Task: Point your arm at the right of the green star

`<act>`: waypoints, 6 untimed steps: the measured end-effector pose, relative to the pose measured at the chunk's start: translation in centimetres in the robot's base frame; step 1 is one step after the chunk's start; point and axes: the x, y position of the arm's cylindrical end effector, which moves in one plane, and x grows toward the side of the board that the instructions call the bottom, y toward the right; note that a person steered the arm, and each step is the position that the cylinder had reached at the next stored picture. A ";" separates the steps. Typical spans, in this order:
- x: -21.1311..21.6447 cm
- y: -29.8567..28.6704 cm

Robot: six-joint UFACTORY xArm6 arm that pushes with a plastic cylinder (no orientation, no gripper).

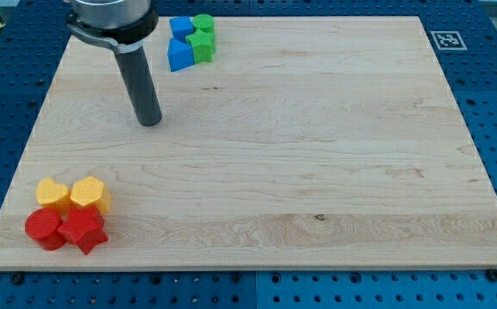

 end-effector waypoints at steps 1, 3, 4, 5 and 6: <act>0.0 1.1; -1.2 6.1; -3.8 7.8; -5.5 8.6; -7.4 8.8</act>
